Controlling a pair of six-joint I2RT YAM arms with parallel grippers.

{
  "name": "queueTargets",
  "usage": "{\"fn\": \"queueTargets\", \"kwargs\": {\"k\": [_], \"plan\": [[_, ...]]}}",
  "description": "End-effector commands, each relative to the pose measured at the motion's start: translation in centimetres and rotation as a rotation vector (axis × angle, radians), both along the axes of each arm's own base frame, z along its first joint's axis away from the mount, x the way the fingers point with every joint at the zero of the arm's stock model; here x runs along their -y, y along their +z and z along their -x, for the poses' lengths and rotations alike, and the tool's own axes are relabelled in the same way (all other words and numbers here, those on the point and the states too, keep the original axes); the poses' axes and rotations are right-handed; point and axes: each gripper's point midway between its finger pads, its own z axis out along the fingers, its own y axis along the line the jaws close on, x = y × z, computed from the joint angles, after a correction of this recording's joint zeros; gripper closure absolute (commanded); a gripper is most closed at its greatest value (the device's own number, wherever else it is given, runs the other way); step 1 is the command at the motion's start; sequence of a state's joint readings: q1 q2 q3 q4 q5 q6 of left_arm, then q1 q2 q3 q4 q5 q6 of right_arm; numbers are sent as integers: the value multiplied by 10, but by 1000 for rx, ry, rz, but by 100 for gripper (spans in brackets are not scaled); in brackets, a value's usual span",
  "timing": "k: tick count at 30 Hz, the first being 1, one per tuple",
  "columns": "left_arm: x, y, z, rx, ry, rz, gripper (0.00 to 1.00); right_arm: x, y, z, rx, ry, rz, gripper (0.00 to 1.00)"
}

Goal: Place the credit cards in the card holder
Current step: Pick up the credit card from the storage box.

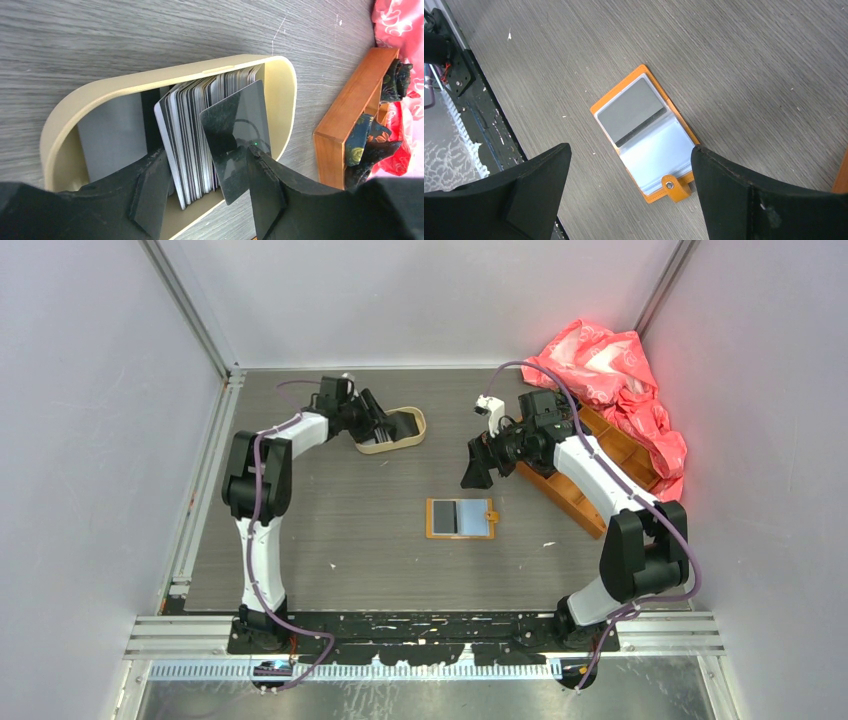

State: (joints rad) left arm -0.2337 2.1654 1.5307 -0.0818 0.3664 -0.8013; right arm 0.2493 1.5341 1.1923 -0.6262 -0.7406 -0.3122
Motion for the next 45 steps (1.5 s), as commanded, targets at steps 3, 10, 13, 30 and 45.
{"fn": "queueTargets", "kwargs": {"k": [3, 10, 13, 30, 45], "plan": [[-12, 45, -7, 73, 6, -56, 43, -7, 16, -6, 43, 29, -27, 5], [-17, 54, -3, 86, 27, -67, 46, -7, 14, -6, 36, 32, -27, 5], [-15, 62, -2, 98, 30, -52, 47, -7, 13, -6, 33, 32, -26, 5], [-13, 65, 3, 98, 18, -61, 51, -7, 14, -5, 31, 38, -25, 5], [-18, 61, 11, 96, -237, -284, 44, -7, 12, -5, 26, 42, -23, 5]]}}
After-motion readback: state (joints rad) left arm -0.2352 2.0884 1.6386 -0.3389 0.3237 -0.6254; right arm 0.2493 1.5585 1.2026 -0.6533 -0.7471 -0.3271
